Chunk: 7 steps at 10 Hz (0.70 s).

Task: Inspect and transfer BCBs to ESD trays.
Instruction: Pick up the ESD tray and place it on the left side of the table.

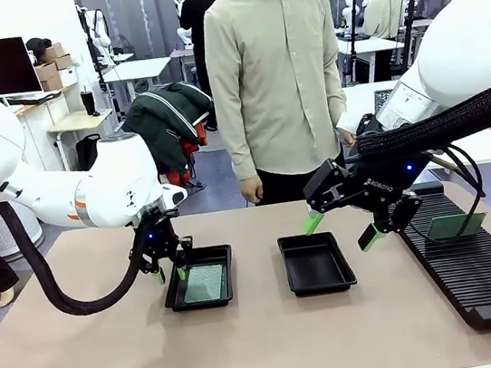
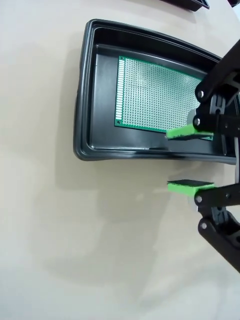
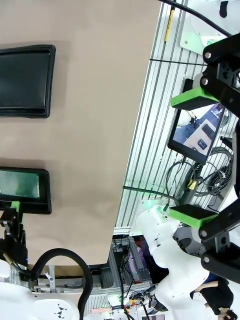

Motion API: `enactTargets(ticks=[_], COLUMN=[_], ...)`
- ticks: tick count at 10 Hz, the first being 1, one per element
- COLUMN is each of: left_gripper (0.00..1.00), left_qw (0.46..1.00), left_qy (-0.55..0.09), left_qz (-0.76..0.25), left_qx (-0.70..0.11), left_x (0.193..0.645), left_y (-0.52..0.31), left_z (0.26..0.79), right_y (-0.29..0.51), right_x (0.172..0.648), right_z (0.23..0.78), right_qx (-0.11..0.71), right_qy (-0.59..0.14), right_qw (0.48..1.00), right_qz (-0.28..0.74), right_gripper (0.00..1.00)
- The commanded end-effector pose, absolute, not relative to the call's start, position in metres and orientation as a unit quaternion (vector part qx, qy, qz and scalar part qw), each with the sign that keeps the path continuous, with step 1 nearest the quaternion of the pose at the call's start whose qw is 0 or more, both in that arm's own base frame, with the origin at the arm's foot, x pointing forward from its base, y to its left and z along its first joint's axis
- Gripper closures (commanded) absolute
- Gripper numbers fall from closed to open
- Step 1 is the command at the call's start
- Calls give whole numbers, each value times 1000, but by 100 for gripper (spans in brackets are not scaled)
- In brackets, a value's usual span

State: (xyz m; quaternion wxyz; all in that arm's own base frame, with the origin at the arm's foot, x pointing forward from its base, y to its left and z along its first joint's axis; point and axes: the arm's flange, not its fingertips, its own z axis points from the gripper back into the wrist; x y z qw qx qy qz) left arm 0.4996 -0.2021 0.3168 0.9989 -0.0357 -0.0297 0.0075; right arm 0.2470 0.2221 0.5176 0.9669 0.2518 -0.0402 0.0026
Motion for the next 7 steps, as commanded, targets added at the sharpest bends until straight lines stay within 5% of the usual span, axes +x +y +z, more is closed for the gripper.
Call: enactTargets(ticks=[1, 7], left_gripper=[66, 100], left_qw=[999, 999], left_qy=[-38, -37], left_qz=[15, 20], left_qx=[-31, -33], left_x=[500, 500], left_y=[-203, -204], left_z=[312, 305], right_y=[223, 223], right_x=[253, 253], right_z=[515, 515], right_qx=[255, 255], right_qy=[-47, -47], right_qw=[966, 966], right_qz=[9, 9], right_gripper=[0, 0])
